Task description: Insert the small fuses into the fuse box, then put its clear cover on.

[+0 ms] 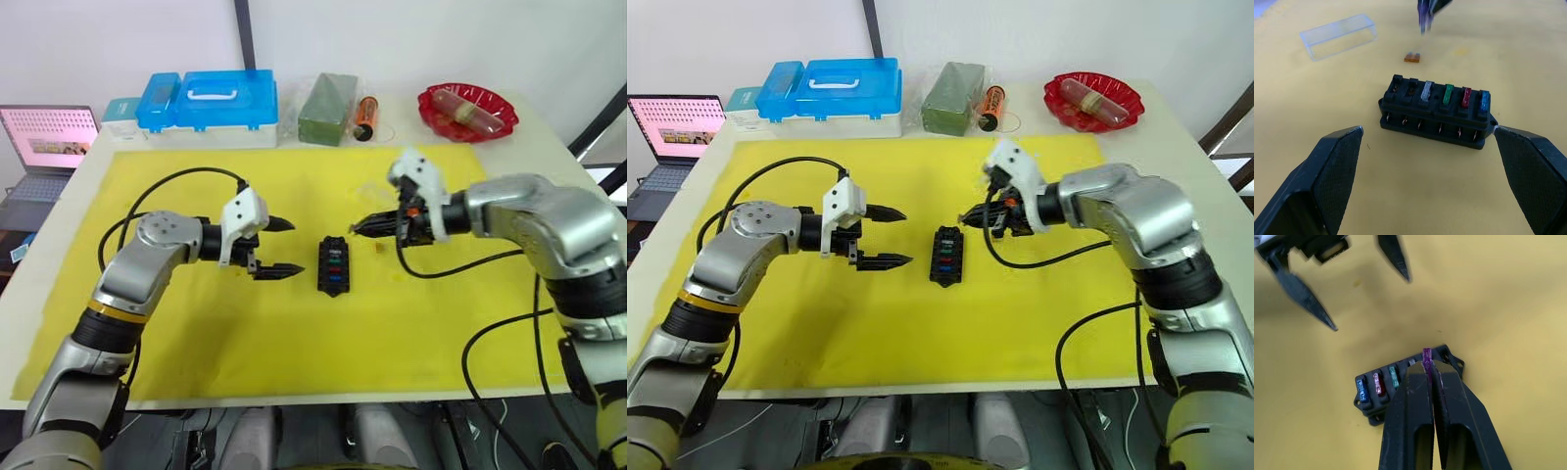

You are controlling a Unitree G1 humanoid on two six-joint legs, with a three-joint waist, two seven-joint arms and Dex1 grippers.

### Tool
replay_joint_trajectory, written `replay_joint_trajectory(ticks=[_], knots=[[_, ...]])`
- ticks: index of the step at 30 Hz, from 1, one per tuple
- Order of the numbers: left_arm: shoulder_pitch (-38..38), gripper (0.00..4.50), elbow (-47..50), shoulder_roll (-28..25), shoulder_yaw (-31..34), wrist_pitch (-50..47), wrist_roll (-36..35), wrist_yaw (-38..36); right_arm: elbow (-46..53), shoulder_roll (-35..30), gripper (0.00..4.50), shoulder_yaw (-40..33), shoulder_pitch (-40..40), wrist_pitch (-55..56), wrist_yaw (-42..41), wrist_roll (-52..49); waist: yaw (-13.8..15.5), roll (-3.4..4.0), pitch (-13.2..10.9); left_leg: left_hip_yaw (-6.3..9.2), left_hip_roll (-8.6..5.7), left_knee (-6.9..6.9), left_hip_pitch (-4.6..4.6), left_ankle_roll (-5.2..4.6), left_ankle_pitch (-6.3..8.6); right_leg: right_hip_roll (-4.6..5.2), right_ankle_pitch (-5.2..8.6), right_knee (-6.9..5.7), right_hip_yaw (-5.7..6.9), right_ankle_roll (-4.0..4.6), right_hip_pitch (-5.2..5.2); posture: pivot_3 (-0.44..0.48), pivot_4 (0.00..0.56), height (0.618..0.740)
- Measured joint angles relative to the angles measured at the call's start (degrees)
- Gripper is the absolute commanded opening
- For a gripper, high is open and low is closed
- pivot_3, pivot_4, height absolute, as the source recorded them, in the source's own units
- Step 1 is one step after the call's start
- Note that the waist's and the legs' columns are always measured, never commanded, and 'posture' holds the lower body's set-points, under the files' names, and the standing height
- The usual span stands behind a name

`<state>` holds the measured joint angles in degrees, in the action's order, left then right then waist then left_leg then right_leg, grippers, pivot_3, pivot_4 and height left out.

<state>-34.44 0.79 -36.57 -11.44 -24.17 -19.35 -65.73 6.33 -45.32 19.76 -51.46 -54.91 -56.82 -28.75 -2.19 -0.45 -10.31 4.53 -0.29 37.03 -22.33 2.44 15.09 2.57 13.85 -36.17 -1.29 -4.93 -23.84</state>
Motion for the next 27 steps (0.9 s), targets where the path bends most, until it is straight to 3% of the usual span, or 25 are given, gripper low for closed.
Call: replay_joint_trajectory(ticks=[6, 14, 27], knots=[[-0.1, 4.50, -0.8, 0.8, -0.2, 0.9, 0.6, -0.6, -6.9, 4.4, 0.01, 6.8, -3.0, 8.2, -5.6, 7.7, 0.0, 0.00, 0.0, 0.00, -0.01, 0.01, -0.09, 0.00, 0.00, 0.00, -0.02, -0.09, -0.01, 0.01, -0.18, 0.000, 0.150, 0.740], [-0.1, 4.50, -0.6, 0.8, -0.2, 0.9, 1.2, -0.6, -13.1, 8.2, 0.01, 7.2, -4.2, 12.1, -8.7, 13.1, 0.0, 0.00, 0.0, 0.00, -0.01, 0.01, -0.09, 0.01, 0.00, 0.00, -0.02, -0.12, -0.02, 0.02, -0.20, 0.000, 0.150, 0.740], [0.3, 4.50, 0.4, 0.8, -0.2, 0.9, 1.2, -0.4, -15.3, 8.6, 0.01, 7.1, -4.2, 13.2, -11.3, 17.2, 0.0, 0.00, 0.0, 0.00, -0.01, 0.01, -0.09, 0.01, 0.00, 0.00, -0.03, -0.18, -0.02, 0.03, -0.22, 0.000, 0.150, 0.740]])
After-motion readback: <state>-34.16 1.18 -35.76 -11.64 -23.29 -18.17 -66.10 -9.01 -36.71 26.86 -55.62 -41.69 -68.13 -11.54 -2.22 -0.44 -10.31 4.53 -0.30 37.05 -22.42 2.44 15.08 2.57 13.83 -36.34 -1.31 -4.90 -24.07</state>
